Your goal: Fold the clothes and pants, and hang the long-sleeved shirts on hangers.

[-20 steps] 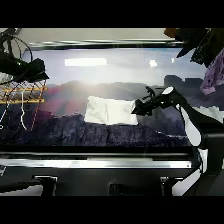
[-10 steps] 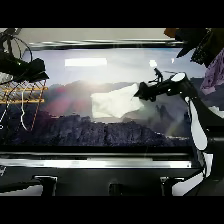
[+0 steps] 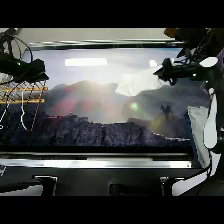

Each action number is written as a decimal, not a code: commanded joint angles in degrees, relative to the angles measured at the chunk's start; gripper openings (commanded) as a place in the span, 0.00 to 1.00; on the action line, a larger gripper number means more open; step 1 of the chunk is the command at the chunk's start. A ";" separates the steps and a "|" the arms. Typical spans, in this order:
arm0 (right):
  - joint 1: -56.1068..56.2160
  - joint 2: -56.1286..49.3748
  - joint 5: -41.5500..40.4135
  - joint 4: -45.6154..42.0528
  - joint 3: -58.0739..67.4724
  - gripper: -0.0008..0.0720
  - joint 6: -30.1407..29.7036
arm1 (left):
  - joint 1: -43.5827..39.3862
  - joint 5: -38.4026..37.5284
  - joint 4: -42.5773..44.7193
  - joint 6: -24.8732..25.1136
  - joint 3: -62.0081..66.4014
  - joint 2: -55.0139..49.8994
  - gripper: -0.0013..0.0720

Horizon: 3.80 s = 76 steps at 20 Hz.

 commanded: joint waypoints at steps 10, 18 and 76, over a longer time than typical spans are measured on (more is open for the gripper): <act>-15.67 3.21 -3.72 -15.78 8.09 0.05 17.07 | -0.04 -0.15 0.00 -0.02 -0.02 -0.02 0.04; -20.39 7.26 -1.60 -32.09 8.13 0.05 30.34 | -0.04 -0.15 -0.02 -0.02 -0.02 -0.02 0.04; -20.26 24.70 31.47 -87.10 -43.30 0.30 11.15 | -0.04 -3.04 0.11 3.04 -0.28 -0.85 0.04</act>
